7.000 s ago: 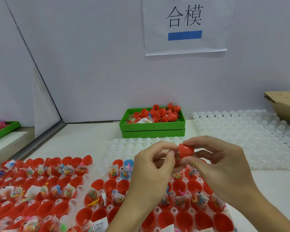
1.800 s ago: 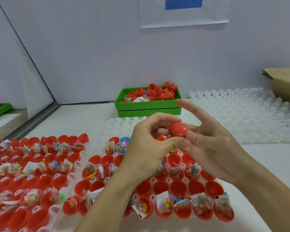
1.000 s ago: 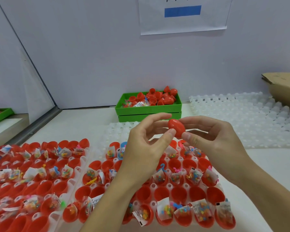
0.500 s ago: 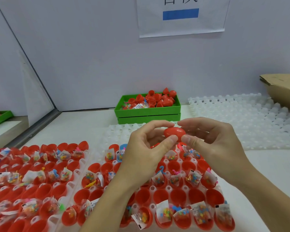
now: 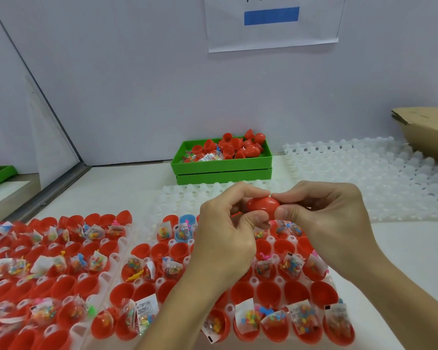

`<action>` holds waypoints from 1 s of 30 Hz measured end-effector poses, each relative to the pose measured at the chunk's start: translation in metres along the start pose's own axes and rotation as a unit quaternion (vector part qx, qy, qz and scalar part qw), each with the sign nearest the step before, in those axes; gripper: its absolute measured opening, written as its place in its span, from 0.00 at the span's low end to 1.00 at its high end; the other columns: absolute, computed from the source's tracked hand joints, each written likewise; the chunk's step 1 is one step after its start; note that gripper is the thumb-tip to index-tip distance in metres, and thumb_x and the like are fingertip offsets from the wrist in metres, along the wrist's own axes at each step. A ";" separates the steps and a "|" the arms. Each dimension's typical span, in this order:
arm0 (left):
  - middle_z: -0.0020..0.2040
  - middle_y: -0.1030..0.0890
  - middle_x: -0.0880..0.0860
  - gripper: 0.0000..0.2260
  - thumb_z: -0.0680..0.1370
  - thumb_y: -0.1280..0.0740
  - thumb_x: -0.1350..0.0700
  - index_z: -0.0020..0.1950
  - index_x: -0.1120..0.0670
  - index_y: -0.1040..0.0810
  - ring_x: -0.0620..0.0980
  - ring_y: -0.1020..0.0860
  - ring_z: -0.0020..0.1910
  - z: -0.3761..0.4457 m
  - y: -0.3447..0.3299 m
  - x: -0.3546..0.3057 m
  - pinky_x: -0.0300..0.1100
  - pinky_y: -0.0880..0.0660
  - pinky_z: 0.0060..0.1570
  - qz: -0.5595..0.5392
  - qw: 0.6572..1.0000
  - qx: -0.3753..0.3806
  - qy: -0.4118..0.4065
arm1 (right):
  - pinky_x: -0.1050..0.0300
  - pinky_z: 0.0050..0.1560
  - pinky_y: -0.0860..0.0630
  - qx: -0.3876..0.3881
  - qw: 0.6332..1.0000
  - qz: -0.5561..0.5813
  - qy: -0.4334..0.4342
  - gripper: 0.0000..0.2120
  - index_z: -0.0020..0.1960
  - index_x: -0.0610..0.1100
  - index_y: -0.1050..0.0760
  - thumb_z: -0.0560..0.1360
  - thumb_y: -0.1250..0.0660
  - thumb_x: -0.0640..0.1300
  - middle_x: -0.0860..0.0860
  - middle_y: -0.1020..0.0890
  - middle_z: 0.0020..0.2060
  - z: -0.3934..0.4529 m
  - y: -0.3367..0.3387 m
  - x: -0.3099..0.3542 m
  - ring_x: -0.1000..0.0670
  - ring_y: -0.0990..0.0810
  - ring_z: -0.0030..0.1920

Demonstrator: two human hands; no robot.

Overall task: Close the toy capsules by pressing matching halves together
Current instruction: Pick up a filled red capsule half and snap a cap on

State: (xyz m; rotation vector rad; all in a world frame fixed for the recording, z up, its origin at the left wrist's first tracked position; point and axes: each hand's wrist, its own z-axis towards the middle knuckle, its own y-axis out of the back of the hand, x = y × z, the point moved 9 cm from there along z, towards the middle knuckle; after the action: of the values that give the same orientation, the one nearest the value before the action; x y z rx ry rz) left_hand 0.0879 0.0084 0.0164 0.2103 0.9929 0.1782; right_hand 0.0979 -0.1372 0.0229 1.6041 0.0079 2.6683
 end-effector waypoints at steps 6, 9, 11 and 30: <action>0.40 0.18 0.46 0.11 0.76 0.32 0.66 0.49 0.50 0.19 0.47 0.17 0.39 -0.002 -0.003 0.004 0.36 0.20 0.41 0.015 1.000 0.002 0.003 | 0.62 0.37 0.19 -0.004 1.000 -0.021 -0.005 0.13 0.37 0.46 0.16 0.64 0.24 0.28 0.51 0.15 0.32 -0.002 -0.002 -0.003 0.51 0.16 0.33; 0.41 0.17 0.49 0.09 0.77 0.32 0.64 0.51 0.51 0.20 0.48 0.16 0.39 0.000 -0.003 0.006 0.36 0.20 0.41 -0.020 1.000 0.007 0.016 | 0.65 0.38 0.20 -0.005 1.000 0.007 -0.019 0.12 0.38 0.46 0.16 0.66 0.25 0.29 0.51 0.14 0.33 -0.001 -0.001 -0.005 0.53 0.15 0.35; 0.44 0.17 0.52 0.08 0.78 0.32 0.63 0.55 0.53 0.20 0.49 0.16 0.41 0.001 -0.003 0.009 0.39 0.19 0.42 -0.045 0.998 0.020 0.032 | 0.67 0.38 0.21 -0.001 0.999 0.024 -0.036 0.10 0.40 0.44 0.16 0.67 0.26 0.31 0.51 0.14 0.35 0.001 -0.001 -0.009 0.54 0.15 0.36; 0.45 0.16 0.45 0.11 0.74 0.25 0.56 0.54 0.44 0.20 0.48 0.17 0.44 0.005 0.004 0.012 0.45 0.18 0.47 -0.003 0.998 0.032 0.051 | 0.65 0.39 0.21 0.040 0.996 0.038 -0.077 0.09 0.45 0.49 0.14 0.66 0.29 0.49 0.49 0.13 0.40 0.001 -0.005 -0.019 0.53 0.15 0.37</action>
State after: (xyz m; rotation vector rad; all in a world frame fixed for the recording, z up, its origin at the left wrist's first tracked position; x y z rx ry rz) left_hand 0.0988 0.0145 0.0103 0.2575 1.1017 0.1526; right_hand 0.1078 -0.1328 0.0065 1.8659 0.0525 2.6226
